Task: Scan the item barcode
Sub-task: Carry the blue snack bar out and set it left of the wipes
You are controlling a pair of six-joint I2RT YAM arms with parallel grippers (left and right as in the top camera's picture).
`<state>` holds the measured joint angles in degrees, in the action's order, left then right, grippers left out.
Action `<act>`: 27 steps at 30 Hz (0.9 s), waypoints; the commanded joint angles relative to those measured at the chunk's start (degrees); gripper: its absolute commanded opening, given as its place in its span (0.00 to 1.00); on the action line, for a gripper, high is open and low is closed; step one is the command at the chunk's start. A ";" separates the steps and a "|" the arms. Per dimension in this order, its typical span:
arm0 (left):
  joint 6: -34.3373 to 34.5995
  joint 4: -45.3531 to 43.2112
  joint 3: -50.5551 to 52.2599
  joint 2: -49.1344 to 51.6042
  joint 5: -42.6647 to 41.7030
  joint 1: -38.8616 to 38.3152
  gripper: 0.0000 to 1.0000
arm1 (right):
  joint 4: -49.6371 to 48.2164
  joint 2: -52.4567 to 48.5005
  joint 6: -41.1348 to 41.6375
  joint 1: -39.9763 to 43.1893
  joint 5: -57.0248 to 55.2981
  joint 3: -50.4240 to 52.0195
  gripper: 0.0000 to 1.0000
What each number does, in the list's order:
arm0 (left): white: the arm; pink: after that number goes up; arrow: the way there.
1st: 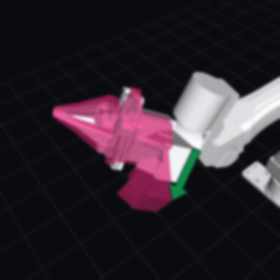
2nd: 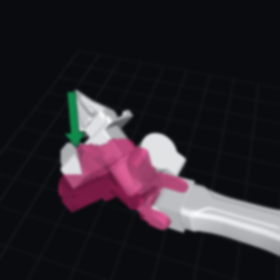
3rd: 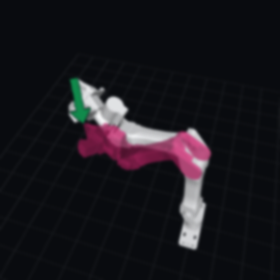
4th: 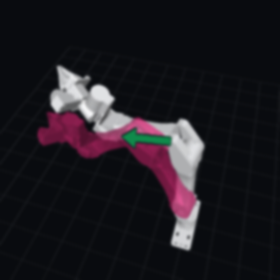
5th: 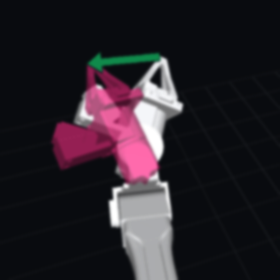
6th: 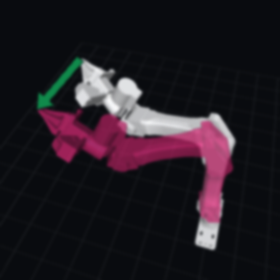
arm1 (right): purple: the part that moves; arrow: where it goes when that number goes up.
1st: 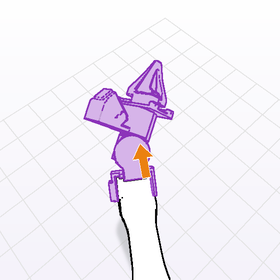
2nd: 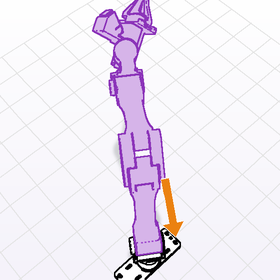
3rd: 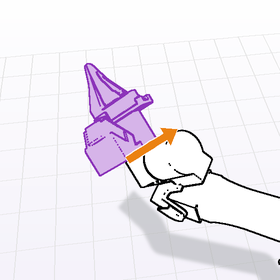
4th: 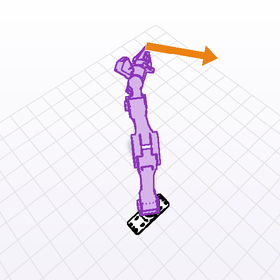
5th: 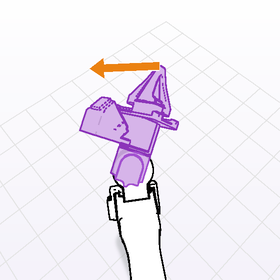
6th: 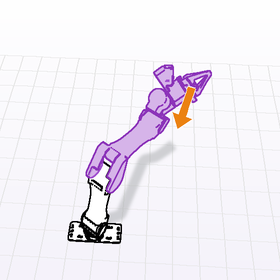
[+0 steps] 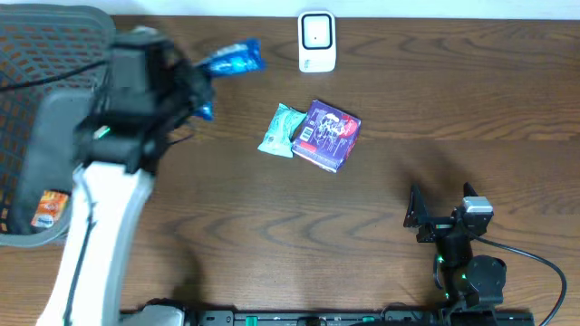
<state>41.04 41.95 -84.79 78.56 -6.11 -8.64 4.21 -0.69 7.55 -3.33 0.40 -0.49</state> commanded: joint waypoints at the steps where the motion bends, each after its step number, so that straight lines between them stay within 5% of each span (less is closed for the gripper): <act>1: 9.16 -1.40 -0.59 12.26 16.35 -6.16 0.07 | 0.07 0.37 -0.57 0.24 0.13 0.17 0.99; 7: 11.72 -7.08 -0.59 28.22 24.44 -8.94 0.07 | 0.07 0.37 -0.57 0.24 0.15 0.17 0.99; 19: 14.16 -7.50 -0.59 37.99 1.49 -14.67 0.07 | 0.07 0.37 -0.55 0.24 0.13 0.17 0.99; 22: 14.38 -8.04 -0.61 37.94 0.02 -17.42 0.27 | 0.09 0.37 -0.55 0.24 0.13 0.17 0.99; 27: 13.38 -6.12 -2.38 35.60 -0.83 -18.12 0.32 | 0.07 0.37 -0.57 0.24 0.13 0.17 0.99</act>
<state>54.83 34.24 -84.88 116.88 -4.43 -27.42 4.19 -0.64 7.55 -3.33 0.40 -0.49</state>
